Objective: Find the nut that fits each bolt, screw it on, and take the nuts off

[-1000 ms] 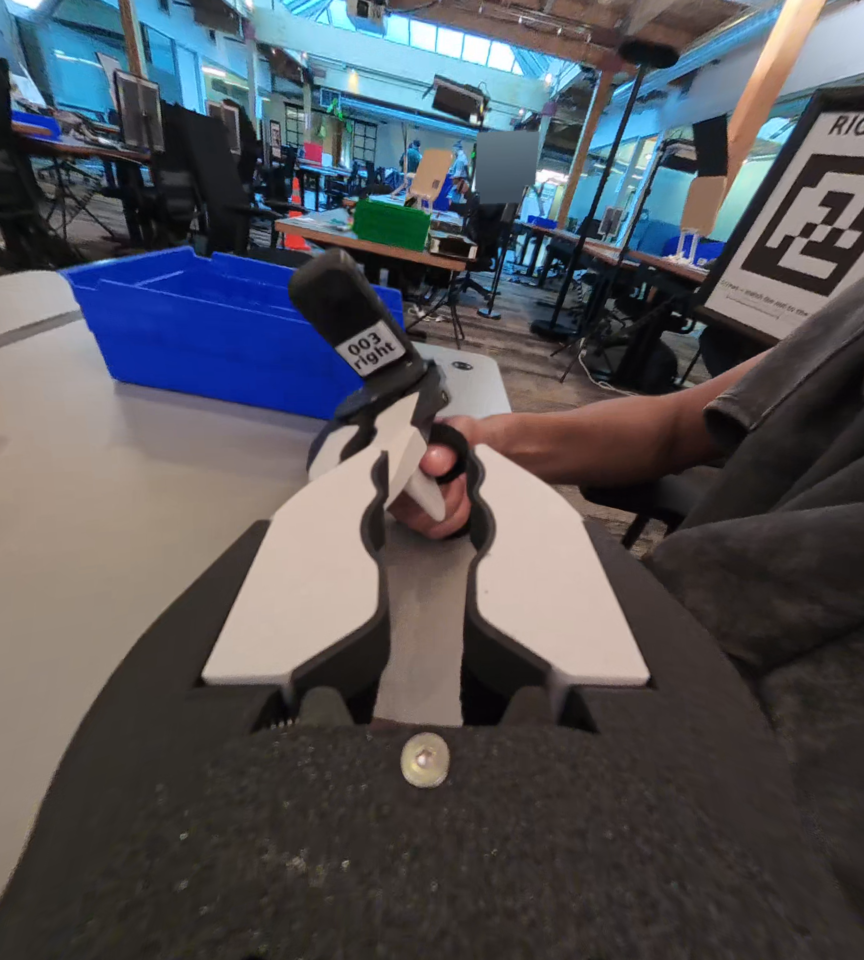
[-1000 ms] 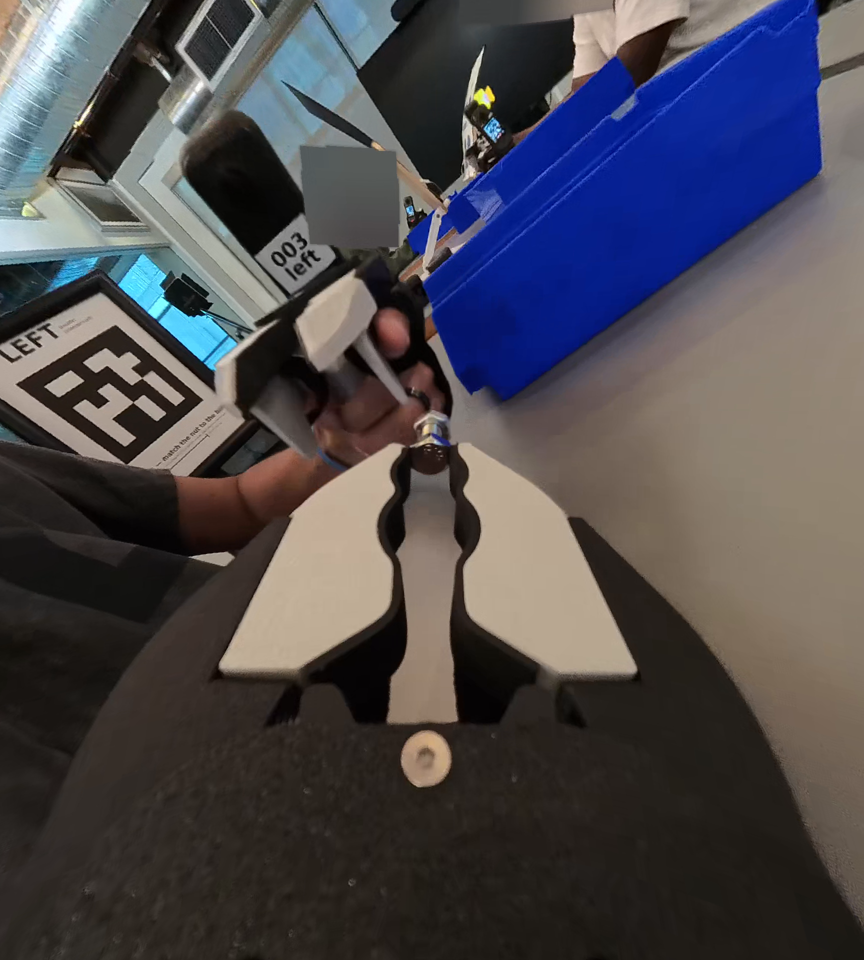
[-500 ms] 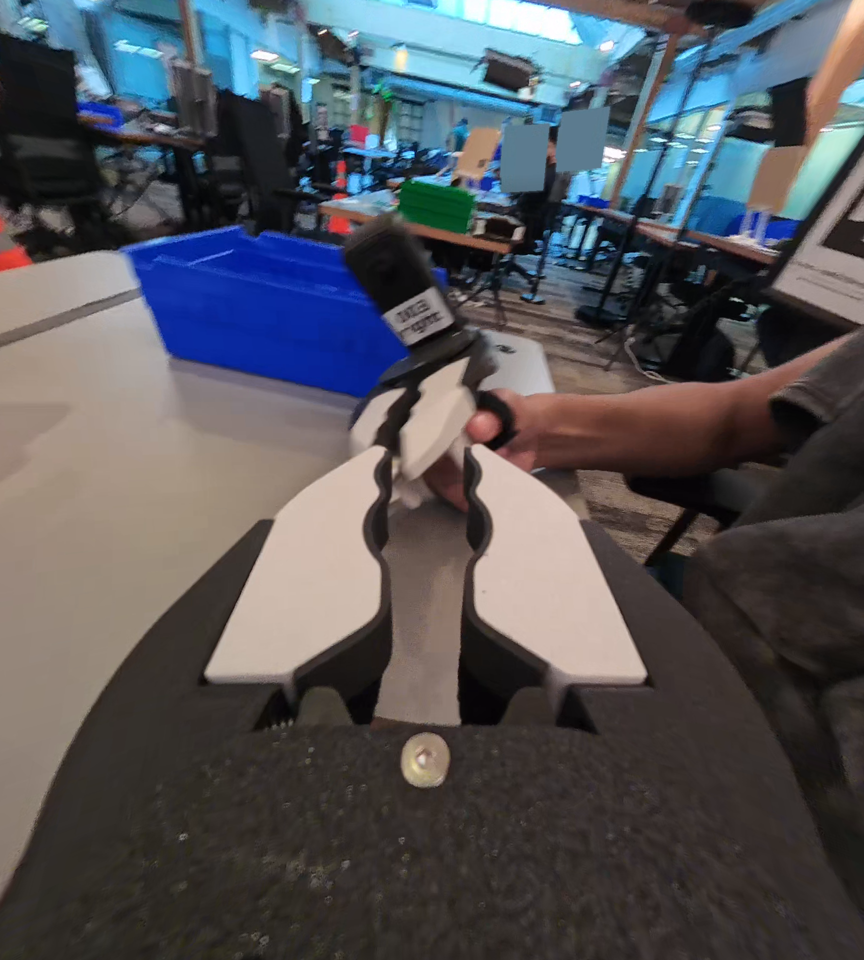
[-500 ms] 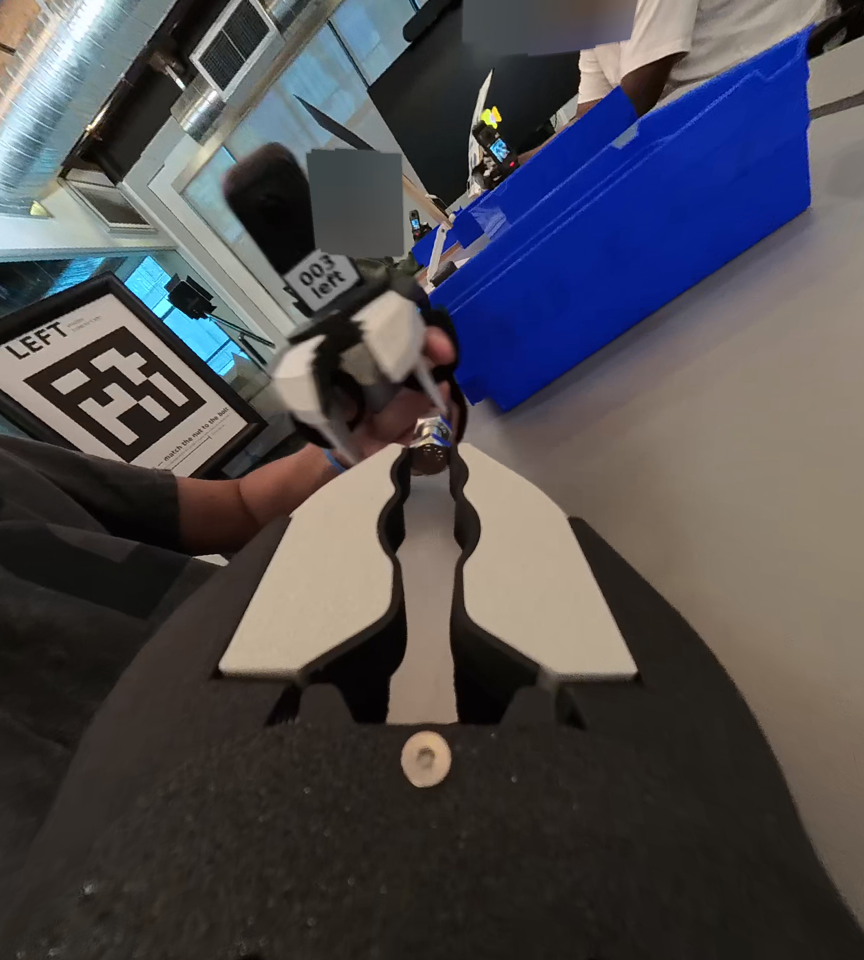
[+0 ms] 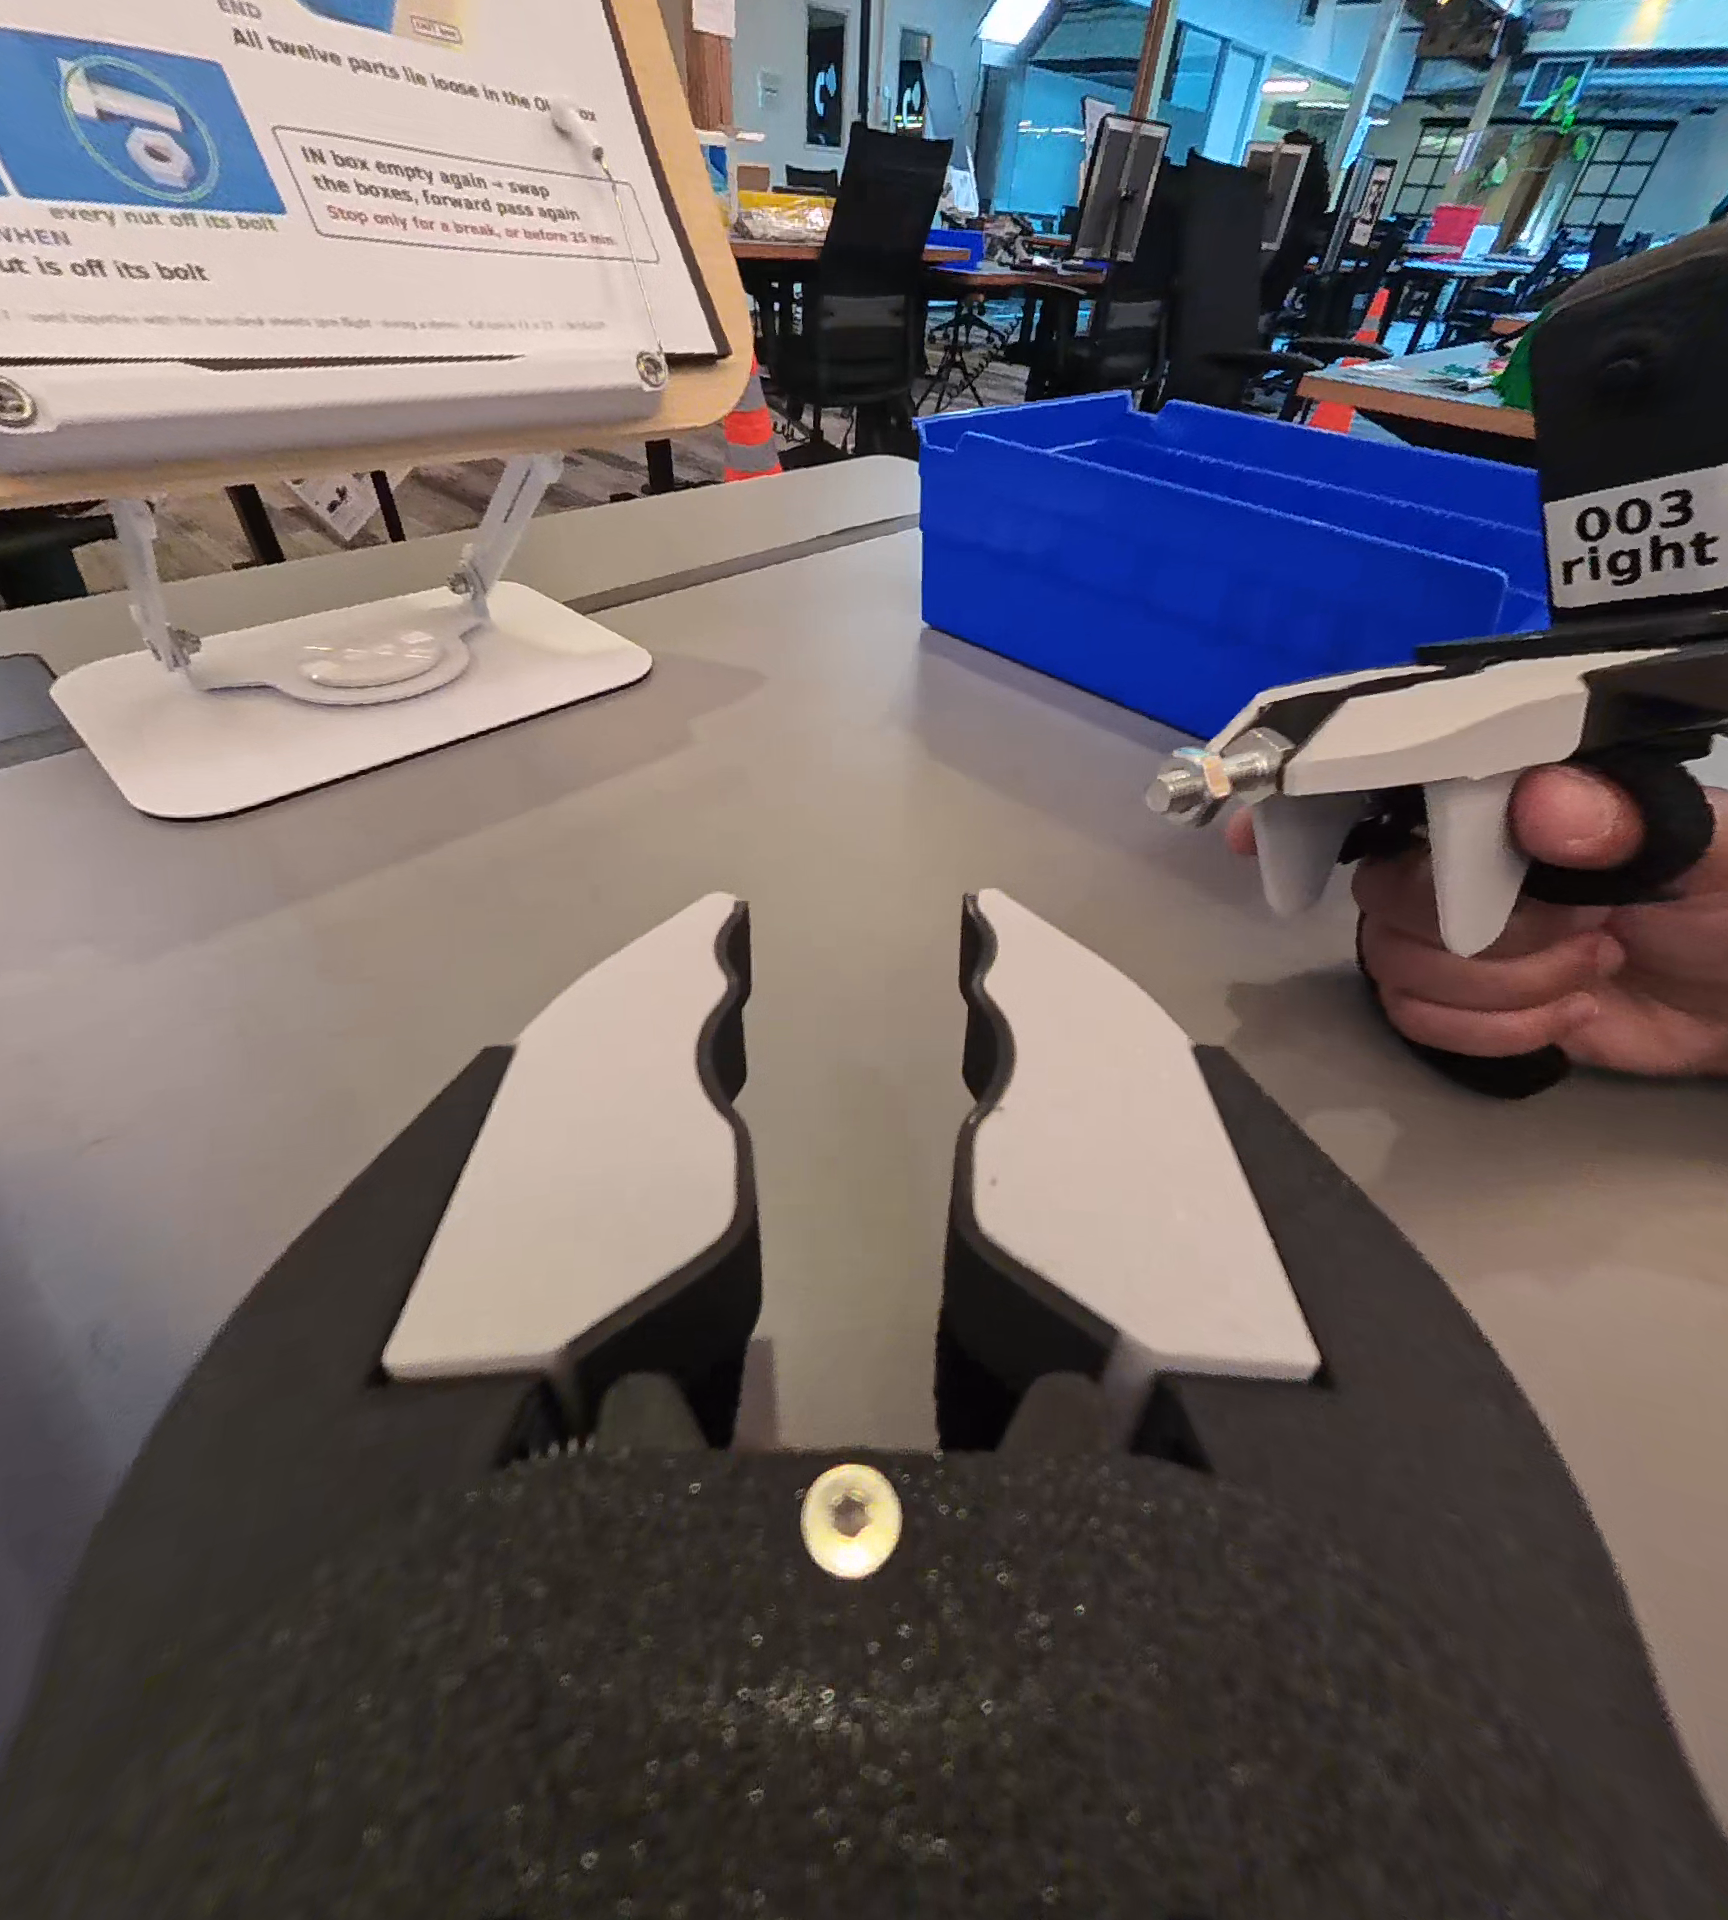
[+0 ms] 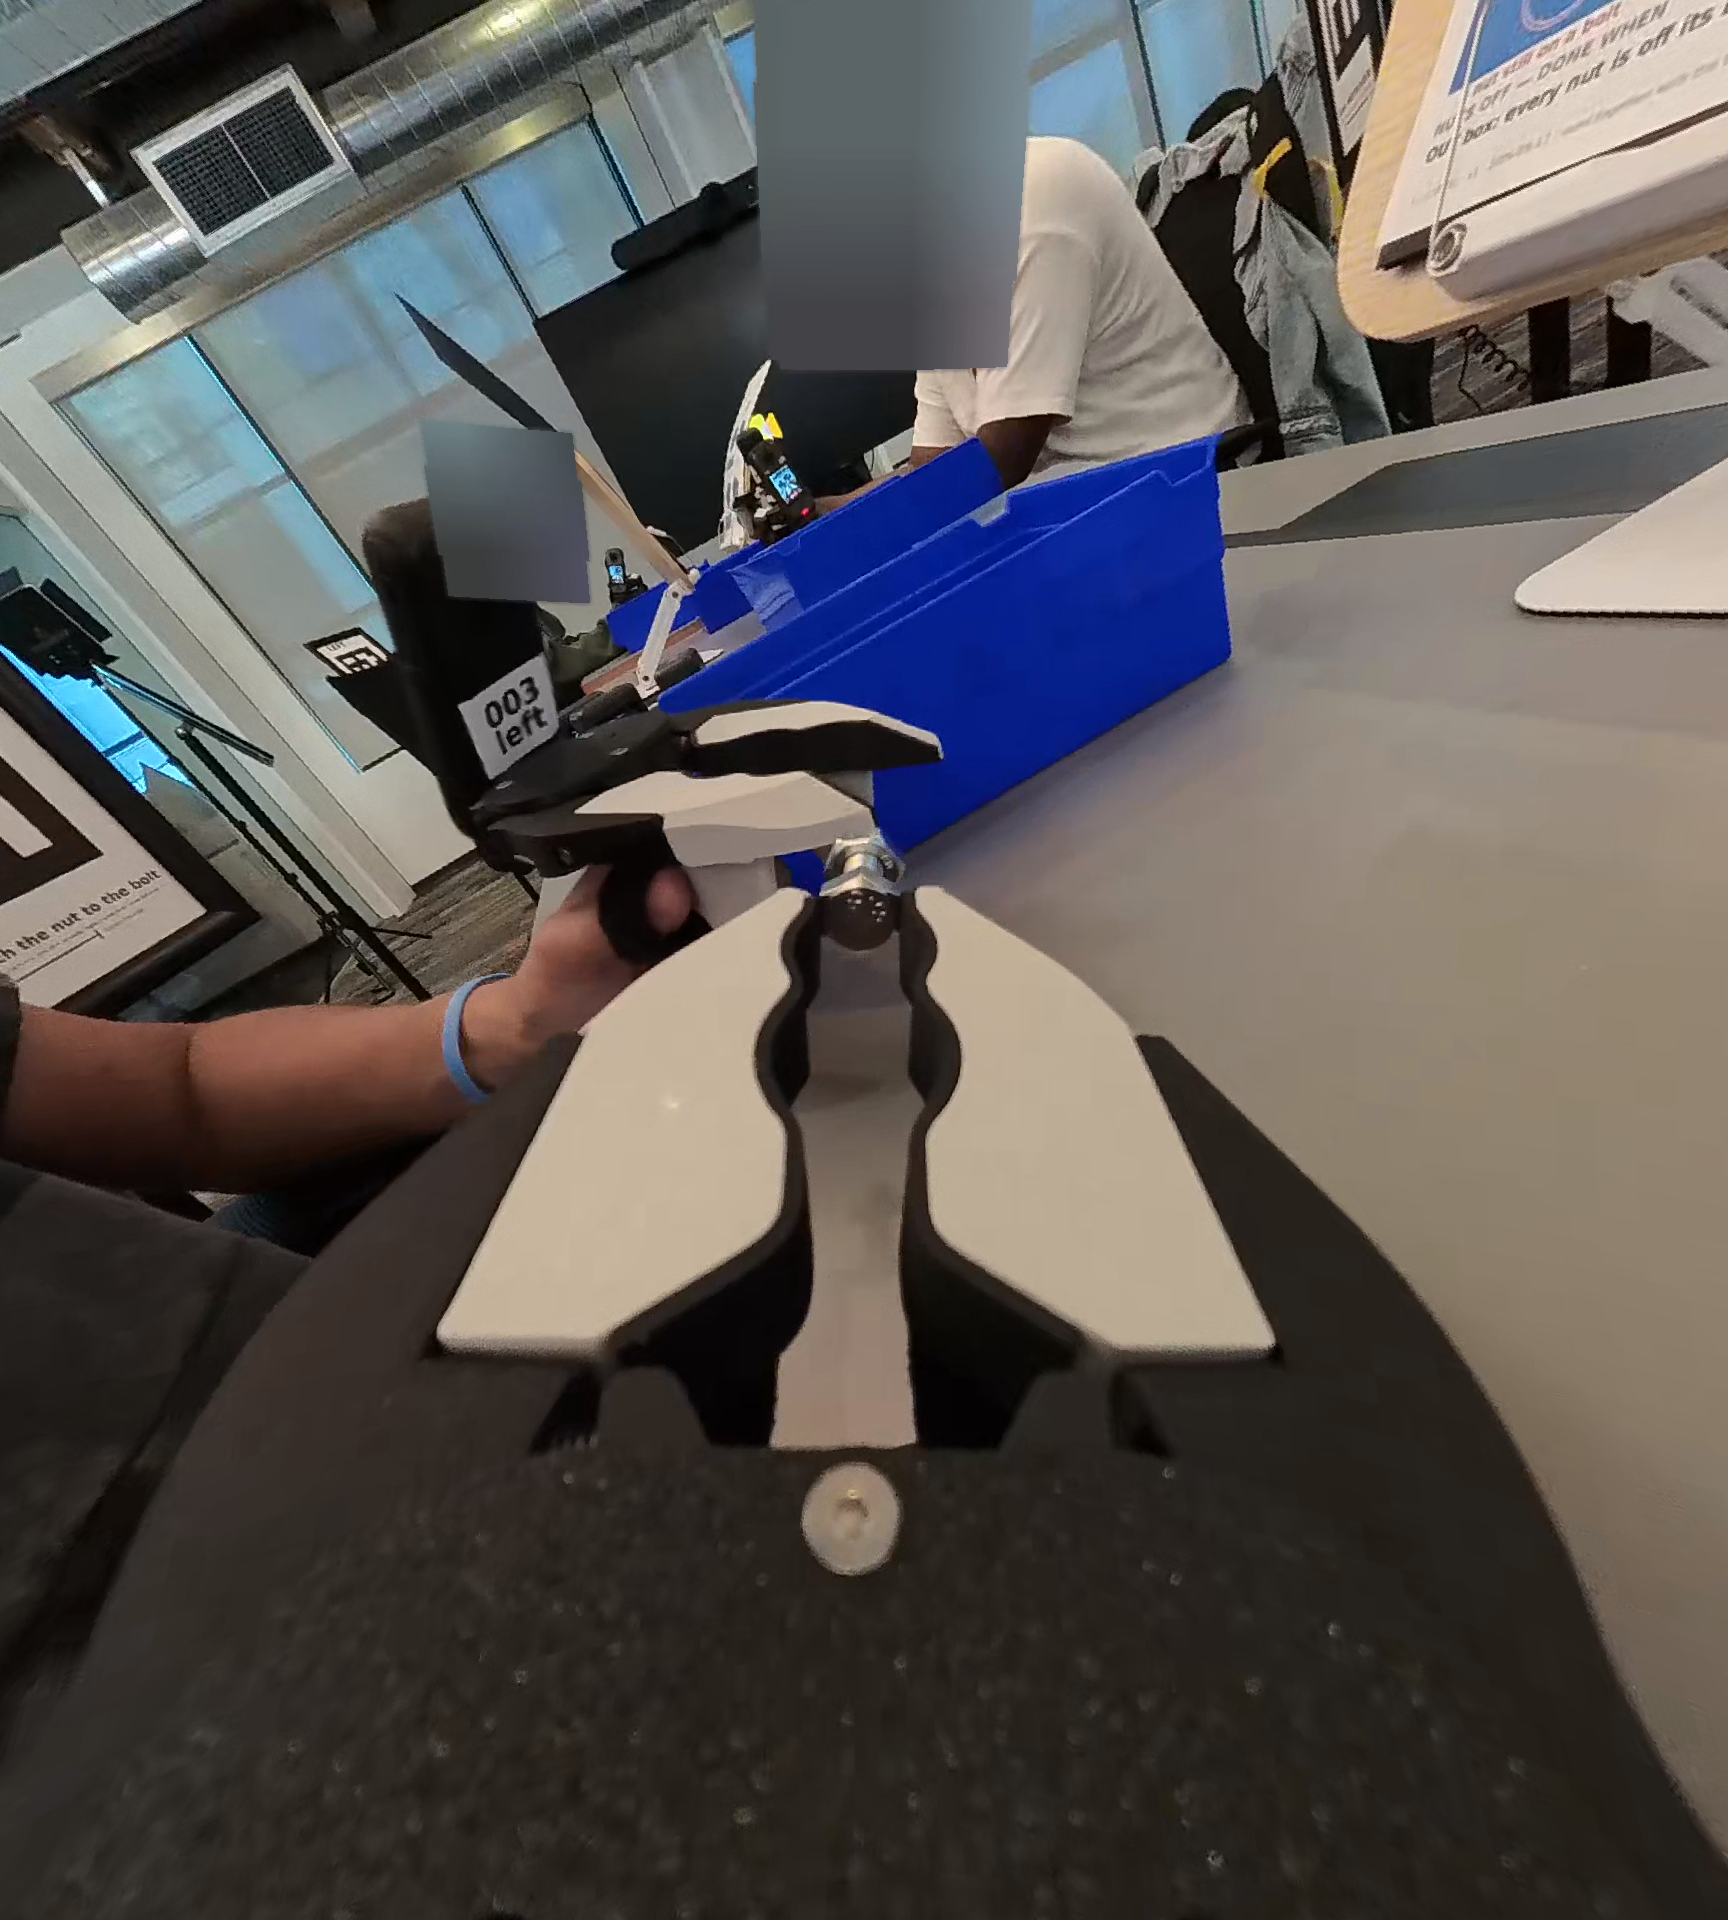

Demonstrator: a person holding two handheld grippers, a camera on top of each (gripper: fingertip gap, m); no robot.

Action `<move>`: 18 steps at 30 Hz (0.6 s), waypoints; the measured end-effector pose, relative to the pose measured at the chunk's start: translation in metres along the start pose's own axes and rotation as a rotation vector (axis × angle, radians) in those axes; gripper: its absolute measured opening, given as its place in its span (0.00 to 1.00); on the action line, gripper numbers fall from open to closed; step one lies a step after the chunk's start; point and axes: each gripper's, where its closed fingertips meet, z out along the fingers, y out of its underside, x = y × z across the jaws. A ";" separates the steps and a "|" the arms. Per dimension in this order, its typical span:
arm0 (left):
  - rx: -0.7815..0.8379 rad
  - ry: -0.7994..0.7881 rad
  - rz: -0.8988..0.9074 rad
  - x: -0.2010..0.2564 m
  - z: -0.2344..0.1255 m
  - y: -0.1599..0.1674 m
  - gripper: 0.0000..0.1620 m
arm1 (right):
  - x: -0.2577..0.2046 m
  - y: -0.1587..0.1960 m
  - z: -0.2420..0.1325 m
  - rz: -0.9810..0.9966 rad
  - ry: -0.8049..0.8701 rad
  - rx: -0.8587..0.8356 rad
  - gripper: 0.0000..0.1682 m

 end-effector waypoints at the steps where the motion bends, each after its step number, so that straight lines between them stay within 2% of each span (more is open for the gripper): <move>1: 0.000 0.003 -0.008 0.000 0.000 0.000 0.23 | 0.000 -0.001 -0.001 -0.006 0.002 0.009 0.09; 6: 0.011 0.016 -0.021 -0.004 -0.005 -0.001 0.23 | -0.014 -0.019 -0.020 -0.170 0.126 0.037 0.09; 8: 0.021 0.025 -0.024 -0.004 -0.006 -0.002 0.23 | -0.021 -0.045 -0.047 -0.272 0.249 0.049 0.09; 10: 0.017 0.019 -0.018 -0.004 -0.006 -0.002 0.23 | -0.012 -0.081 -0.091 -0.312 0.429 0.087 0.09; 13: -0.017 0.023 -0.005 -0.002 -0.002 0.002 0.23 | 0.045 -0.120 -0.175 -0.275 0.756 0.032 0.08; 16: -0.037 0.010 0.012 -0.003 0.003 0.004 0.23 | 0.117 -0.108 -0.235 -0.011 0.909 -0.182 0.09; 18: -0.036 -0.003 0.033 -0.002 0.006 0.004 0.23 | 0.154 -0.088 -0.263 0.093 0.994 -0.375 0.09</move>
